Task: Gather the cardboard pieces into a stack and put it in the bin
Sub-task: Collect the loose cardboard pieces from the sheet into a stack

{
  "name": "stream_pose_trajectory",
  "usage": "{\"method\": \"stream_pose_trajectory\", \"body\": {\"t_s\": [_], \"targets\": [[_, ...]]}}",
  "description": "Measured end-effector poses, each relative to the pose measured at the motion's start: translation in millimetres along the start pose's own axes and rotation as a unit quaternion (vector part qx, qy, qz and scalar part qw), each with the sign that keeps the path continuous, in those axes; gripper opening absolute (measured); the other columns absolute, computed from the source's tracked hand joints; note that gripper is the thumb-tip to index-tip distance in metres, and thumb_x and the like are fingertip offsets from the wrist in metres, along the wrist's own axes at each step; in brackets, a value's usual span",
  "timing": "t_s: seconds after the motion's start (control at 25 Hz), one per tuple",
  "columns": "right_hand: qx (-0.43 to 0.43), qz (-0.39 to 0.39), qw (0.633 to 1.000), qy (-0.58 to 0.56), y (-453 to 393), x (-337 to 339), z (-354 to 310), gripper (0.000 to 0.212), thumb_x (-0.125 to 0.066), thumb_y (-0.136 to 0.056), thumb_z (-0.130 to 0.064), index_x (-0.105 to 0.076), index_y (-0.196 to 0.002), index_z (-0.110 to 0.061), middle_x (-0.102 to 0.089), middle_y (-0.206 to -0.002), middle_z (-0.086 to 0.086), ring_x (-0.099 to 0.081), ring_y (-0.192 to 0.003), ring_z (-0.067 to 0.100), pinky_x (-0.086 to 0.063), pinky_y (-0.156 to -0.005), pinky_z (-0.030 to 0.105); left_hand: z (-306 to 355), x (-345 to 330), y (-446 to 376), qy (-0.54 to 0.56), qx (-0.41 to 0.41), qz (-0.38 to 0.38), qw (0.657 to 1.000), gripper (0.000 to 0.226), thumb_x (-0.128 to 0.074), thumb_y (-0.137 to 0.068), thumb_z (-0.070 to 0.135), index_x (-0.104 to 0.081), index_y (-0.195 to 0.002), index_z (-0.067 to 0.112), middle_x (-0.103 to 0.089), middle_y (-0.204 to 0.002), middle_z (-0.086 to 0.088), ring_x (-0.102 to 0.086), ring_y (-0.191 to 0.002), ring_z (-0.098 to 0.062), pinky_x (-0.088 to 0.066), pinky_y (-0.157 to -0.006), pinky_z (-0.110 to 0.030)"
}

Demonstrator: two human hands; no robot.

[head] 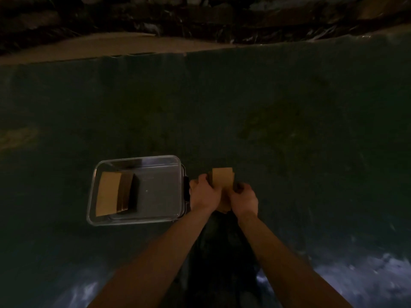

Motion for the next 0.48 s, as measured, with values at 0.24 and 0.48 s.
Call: {"method": "stream_pose_trajectory", "body": {"t_s": [0.24, 0.48], "targets": [[-0.033, -0.089, 0.995, -0.037, -4, -11, -2, 0.048, -0.065, -0.09, -0.027, -0.054, -0.135, -0.014, -0.063, -0.125, 0.011, -0.061, -0.111, 0.028, -0.054, -0.091, 0.041, -6, -11, -5, 0.155, 0.099, -0.041, 0.982, 0.08, -0.07, -0.083, 0.028, -0.029, -0.151, 0.019, -0.044, -0.146, -0.012, -0.048, -0.13, -0.032, -0.043, -0.103, -0.043], [-0.126, -0.216, 0.944, -0.217, 13, -13, 6, 0.033, -0.055, -0.097, -0.014, -0.053, -0.129, -0.007, -0.061, -0.111, 0.012, -0.057, -0.109, 0.03, -0.047, -0.101, 0.05, -4, -16, 7, 0.19, 0.126, -0.095, 0.969, 0.077, -0.077, -0.058, 0.045, -0.057, -0.128, 0.019, -0.058, -0.128, -0.007, -0.056, -0.113, -0.028, -0.05, -0.096, -0.046]]}}
Point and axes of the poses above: each hand's wrist, its own y-axis away from the middle knuckle, its own x-axis out of the back of the hand, z = x × y, the point moved 8 cm from there along -y, towards the middle knuckle
